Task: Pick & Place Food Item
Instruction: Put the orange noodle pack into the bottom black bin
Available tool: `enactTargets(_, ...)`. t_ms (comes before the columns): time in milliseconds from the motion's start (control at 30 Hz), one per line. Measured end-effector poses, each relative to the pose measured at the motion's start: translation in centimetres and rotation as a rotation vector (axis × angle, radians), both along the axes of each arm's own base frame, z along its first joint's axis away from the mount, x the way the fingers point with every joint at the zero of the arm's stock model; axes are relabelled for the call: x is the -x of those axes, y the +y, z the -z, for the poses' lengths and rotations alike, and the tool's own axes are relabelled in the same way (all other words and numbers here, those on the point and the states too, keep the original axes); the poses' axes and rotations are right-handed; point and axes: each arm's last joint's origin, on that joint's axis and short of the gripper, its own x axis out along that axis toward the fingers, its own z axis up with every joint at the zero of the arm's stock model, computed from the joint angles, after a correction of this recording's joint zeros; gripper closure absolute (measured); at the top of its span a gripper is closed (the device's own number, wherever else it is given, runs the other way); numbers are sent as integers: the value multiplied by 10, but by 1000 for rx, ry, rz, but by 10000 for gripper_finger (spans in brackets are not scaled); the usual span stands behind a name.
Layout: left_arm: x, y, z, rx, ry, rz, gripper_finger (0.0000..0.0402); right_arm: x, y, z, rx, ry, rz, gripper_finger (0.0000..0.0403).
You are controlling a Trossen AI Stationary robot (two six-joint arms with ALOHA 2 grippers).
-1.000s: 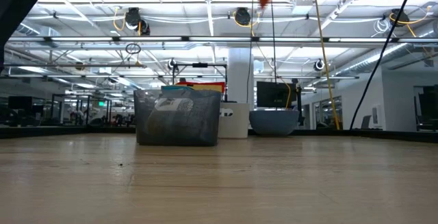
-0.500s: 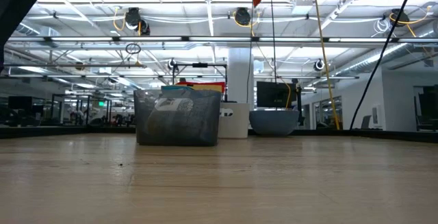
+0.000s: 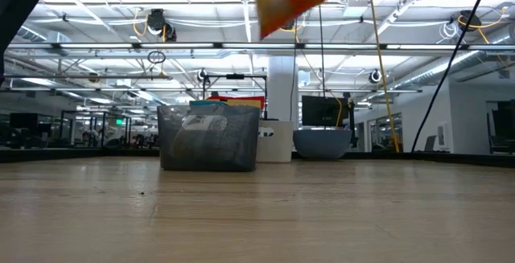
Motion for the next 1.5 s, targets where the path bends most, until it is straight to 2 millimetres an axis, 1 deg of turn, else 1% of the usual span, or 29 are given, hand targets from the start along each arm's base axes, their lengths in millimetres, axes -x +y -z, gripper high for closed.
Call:
enactTargets(100, 17, 4, -5, -56, 68, -51, 400, 1, -10, 1, 9, 17, 55, 243)
enactTargets(200, 34, 8, -10, -83, 137, -96, 400, 3, -19, 3, 53, 33, 112, 217)
enactTargets(300, 44, 12, -10, -102, 204, -130, 400, 4, -24, 5, 112, 39, 160, 202)
enactTargets(433, 51, 19, -5, -133, 286, -171, 401, 4, -27, 9, 160, 54, 195, 195)
enactTargets(533, 50, 31, 4, -122, 317, -197, 401, 3, -27, 19, 156, 89, 192, 198)
enactTargets(633, 49, 42, 18, -102, 370, -228, 401, 2, -26, 32, 126, 140, 197, 202)
enactTargets(767, 49, 53, 37, -85, 425, -251, 401, 3, -23, 51, 118, 175, 202, 203)
enactTargets(867, 52, 52, 42, -83, 407, -263, 401, 8, -21, 63, 125, 162, 271, 200)
enactTargets(1033, 78, 41, 35, -40, 319, -339, 401, 24, -21, 78, 82, 57, 344, 203)
enactTargets(1100, 87, 39, 38, -11, 296, -388, 401, 29, -21, 83, 49, -1, 369, 206)
enactTargets(1200, 98, 36, 48, 56, 312, -477, 401, 35, -23, 88, 2, -91, 405, 210)
enactTargets(1267, 99, 34, 55, 93, 312, -515, 401, 38, -24, 90, -20, -131, 420, 213)
enactTargets(1333, 96, 32, 61, 111, 308, -533, 401, 37, -24, 91, -27, -156, 423, 215)
enactTargets(1500, 88, 25, 69, 118, 303, -526, 401, 36, -24, 94, -29, -147, 418, 223)
